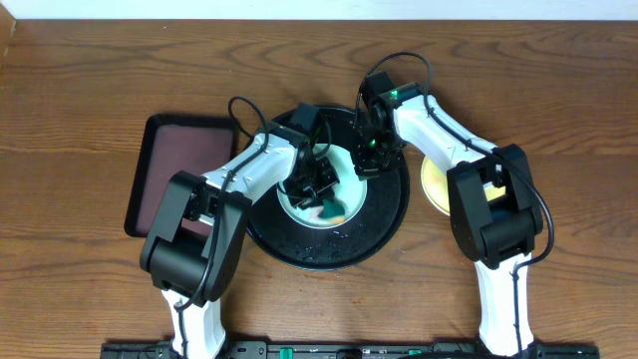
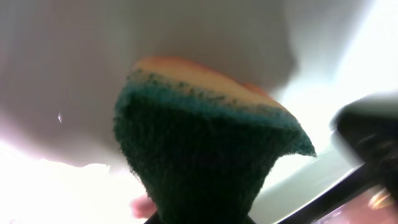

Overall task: Clean dirty plates on tray and stack at the side
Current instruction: 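Move the left gripper's sponge left and set it in the dark dish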

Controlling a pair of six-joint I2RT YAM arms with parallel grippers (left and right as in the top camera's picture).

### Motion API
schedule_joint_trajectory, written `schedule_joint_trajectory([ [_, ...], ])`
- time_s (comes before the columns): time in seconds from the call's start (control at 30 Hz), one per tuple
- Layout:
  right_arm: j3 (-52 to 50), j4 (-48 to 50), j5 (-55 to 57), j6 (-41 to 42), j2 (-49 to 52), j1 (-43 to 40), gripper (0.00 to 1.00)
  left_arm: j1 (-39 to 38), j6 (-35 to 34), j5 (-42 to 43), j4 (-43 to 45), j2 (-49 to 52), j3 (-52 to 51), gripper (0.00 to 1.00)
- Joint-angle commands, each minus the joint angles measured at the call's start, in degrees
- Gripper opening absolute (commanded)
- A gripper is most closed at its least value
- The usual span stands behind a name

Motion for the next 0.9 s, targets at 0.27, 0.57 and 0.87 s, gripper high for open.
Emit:
schedule_joint_trajectory([
  [0.27,-0.48,0.61,0.98,-0.02,2.40,0.42,0.01,8.09,-3.23,-8.50,1.46,-0.15,1.14,0.08],
  [0.57,-0.48,0.59,0.98,-0.22,2.40,0.42,0.02,15.26,7.69,-0.96,-8.15,-12.70,1.25,0.07],
  [0.87,-0.48,0.59,0.98,-0.22,2.40,0.42,0.02,18.27,25.92,-20.41,-15.19,-25.99,1.22,0.08],
])
